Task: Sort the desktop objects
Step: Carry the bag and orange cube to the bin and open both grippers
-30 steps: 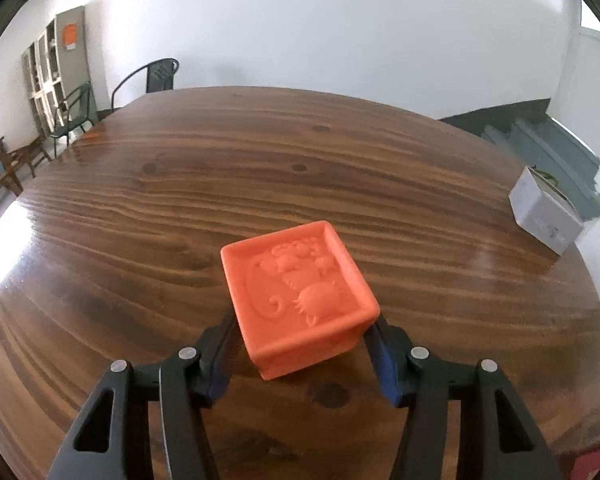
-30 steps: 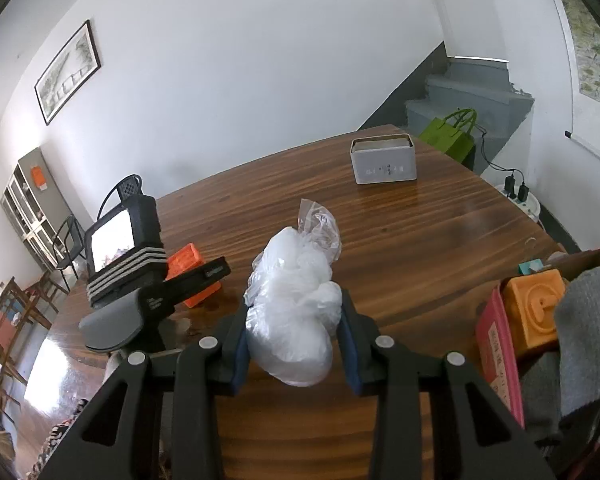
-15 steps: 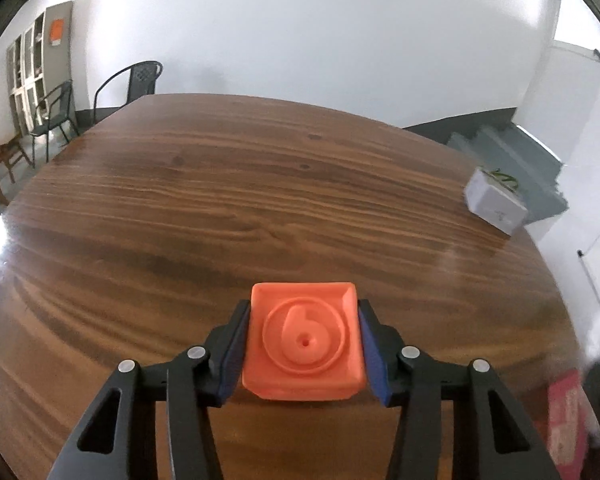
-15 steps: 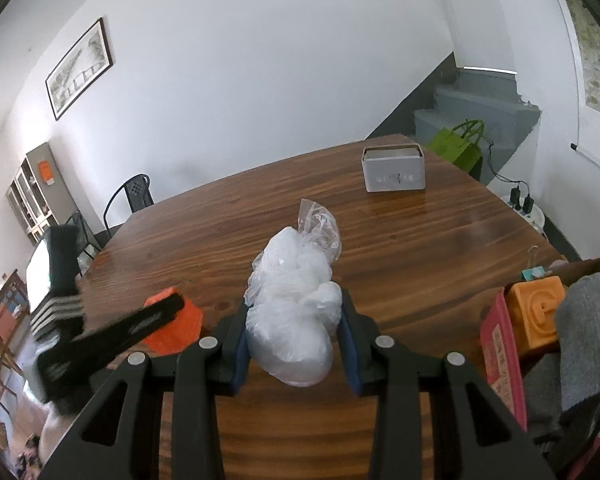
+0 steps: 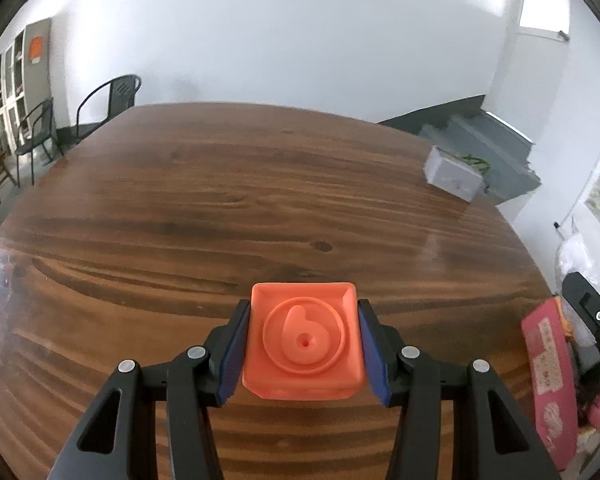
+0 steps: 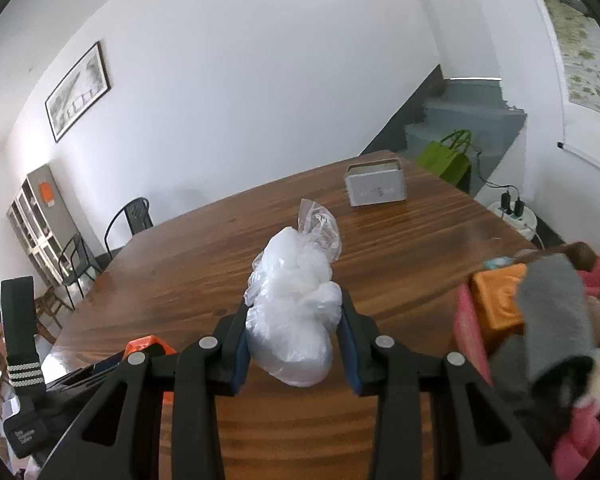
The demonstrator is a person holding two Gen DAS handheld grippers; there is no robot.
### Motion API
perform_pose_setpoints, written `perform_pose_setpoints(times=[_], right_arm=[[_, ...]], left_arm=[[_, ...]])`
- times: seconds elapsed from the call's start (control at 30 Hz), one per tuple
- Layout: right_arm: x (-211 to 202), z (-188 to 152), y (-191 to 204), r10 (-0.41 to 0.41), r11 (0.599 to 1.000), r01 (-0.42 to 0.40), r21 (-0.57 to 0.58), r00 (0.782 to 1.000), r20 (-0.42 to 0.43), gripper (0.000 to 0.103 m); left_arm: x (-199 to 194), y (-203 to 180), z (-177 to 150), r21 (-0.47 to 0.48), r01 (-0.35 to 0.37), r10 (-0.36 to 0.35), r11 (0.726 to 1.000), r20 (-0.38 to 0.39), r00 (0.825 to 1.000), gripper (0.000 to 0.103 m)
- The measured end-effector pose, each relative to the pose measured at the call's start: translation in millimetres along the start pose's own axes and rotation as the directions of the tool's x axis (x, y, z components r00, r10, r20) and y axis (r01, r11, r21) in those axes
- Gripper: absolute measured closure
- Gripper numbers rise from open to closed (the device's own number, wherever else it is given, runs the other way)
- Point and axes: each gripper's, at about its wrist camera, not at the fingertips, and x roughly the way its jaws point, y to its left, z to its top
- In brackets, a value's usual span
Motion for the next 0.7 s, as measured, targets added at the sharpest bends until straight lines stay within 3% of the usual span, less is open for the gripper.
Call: perform_pose_setpoints(times=[0.2,0.4,0.47,0.7], right_arm=[[-61.4,7.4,-40.4,-0.072,0.997,0.069,0.046,0.995,0.068,0.062],[-107.9,25.1,-97.0,-0.198,0.98,0.195,0.046,0.979,0.052,0.061],[-108.8,33.2,-112.5,-0.25,0.968,0.249,0.035,0.968,0.029,0.061],[-66.4,55.4,-155.7,-0.274,0.959,0.281,0.042,0.953,-0.128,0.061]], left_arm=[[-25.5,-27.4,-2.3,0.061,0.064,-0.065,0.996,0.027,0.998,0.05],[-49.3,-65.9,-7.8,0.13,0.161,-0.166,0.978,0.028,0.986,0.05],[-56.4,-77.3,-10.4,0.15,0.188,-0.194,0.971,0.026,0.981,0.05],[-79.8,-113.3,-20.4,0.219,0.255,-0.266,0.942,0.023,0.964,0.05]])
